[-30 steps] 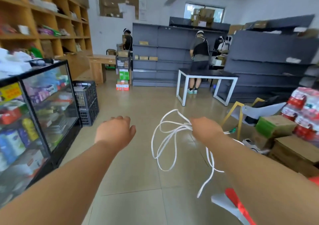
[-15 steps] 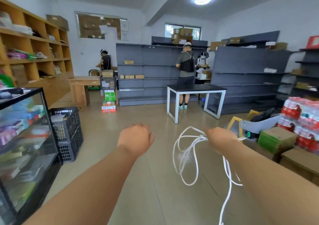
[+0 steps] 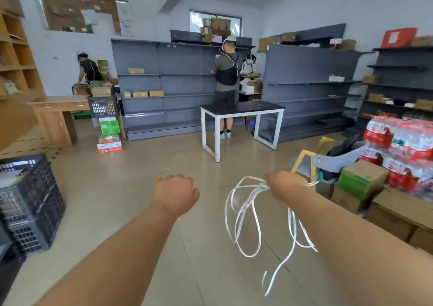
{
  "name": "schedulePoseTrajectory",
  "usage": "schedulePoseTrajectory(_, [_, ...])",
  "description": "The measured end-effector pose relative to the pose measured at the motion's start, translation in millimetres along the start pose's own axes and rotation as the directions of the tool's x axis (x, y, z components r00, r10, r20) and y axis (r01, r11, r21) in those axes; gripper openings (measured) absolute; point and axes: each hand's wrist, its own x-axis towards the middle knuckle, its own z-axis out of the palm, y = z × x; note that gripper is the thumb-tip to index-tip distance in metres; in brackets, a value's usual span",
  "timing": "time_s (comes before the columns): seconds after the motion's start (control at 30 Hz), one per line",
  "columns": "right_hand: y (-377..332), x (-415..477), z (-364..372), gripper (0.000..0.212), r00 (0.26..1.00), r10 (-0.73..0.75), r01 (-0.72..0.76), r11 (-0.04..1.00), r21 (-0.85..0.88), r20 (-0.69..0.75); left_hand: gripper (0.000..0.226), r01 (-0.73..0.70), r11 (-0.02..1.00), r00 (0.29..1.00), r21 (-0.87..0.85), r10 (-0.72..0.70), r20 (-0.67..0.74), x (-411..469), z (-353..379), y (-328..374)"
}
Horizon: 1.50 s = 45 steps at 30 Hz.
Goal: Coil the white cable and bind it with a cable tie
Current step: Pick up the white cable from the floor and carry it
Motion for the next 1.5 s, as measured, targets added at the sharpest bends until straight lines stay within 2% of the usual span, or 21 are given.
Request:
schedulePoseTrajectory(0.23, [14.7, 158.5, 14.9, 0.034, 0.999, -0.026, 0.025, 0.999, 0.043, 0.027, 0.040, 0.046, 0.999, 0.994, -0.011, -0.044, 0.105, 161.9, 34.9, 4.5])
schedulePoseTrajectory(0.37, [21.7, 240.4, 19.5, 0.035, 0.999, -0.036, 0.034, 0.998, 0.048, 0.028, 0.041, 0.077, 0.996, 0.992, -0.033, -0.073, 0.102, 239.2, 55.3, 1.1])
schedulePoseTrajectory(0.63, [30.1, 389.7, 31.5, 0.029, 0.996, -0.084, 0.084, 0.996, 0.027, 0.000, 0.041, 0.039, 0.999, 0.997, 0.019, -0.040, 0.068, 383.9, 98.7, -13.7])
schedulePoseTrajectory(0.87, [28.9, 545.4, 37.5, 0.027, 0.981, -0.004, 0.005, 1.000, 0.005, -0.195, 0.038, -0.009, 0.999, 1.000, 0.051, 0.009, 0.013, 551.9, 143.1, -46.3])
schedulePoseTrajectory(1.07, [40.8, 676.7, 34.5, 0.028, 0.968, 0.094, -0.085, 0.995, 0.048, -0.231, 0.036, -0.077, 0.996, 0.997, 0.044, 0.078, -0.021, 707.2, 154.1, -66.5])
schedulePoseTrajectory(1.27, [74.1, 780.7, 49.7, 0.025, 0.965, 0.157, -0.139, 0.985, 0.099, -0.212, 0.031, -0.129, 0.992, 0.991, -0.012, 0.129, -0.039, 829.0, 167.9, -46.2])
schedulePoseTrajectory(1.5, [131.1, 918.0, 76.0, 0.023, 0.973, 0.124, -0.115, 0.992, 0.059, -0.194, 0.028, -0.139, 0.990, 0.987, -0.003, 0.139, -0.080, 968.8, 203.2, -2.7])
